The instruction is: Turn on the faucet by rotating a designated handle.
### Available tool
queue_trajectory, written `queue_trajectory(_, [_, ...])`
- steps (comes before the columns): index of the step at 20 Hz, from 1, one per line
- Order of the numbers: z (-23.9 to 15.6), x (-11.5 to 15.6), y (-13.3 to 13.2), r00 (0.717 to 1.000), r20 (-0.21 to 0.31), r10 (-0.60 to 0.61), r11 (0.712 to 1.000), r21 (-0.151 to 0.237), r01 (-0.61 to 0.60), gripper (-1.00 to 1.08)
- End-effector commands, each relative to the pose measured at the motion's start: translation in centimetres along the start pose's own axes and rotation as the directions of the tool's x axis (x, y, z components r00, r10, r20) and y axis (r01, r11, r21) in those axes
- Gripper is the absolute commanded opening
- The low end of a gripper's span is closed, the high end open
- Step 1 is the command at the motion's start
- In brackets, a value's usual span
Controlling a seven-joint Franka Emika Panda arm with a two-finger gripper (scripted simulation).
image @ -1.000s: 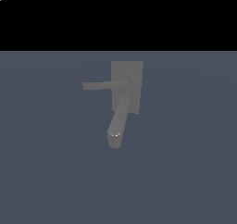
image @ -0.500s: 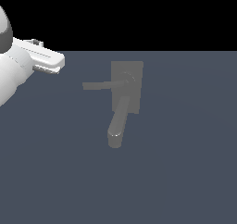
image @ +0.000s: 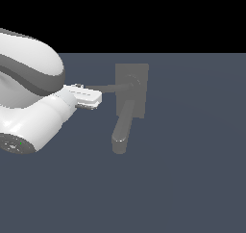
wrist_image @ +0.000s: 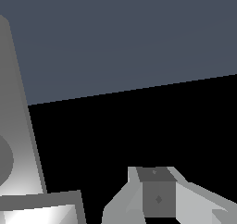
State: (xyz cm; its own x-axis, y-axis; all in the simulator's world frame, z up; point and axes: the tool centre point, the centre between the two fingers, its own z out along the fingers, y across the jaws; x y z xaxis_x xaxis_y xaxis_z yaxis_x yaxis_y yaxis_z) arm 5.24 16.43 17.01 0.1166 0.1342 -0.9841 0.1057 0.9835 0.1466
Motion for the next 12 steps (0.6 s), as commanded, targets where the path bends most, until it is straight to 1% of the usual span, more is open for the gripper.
queue_trajectory(1, [-0.2, 1.8, -2.1, 0.999, -0.040, -0.036, 0.999, 0.029, 0.037, -1.00])
queue_trajectory(4, [-0.3, 3.2, -3.9, 0.995, -0.071, -0.063, 0.996, 0.053, 0.067, -1.00])
queue_trajectory(6, [-0.4, 3.7, -4.7, 0.994, -0.083, -0.074, 0.995, 0.062, 0.079, -1.00])
queue_trajectory(12, [-0.5, 4.0, -5.0, 0.993, -0.090, -0.077, 0.994, 0.068, 0.084, -1.00])
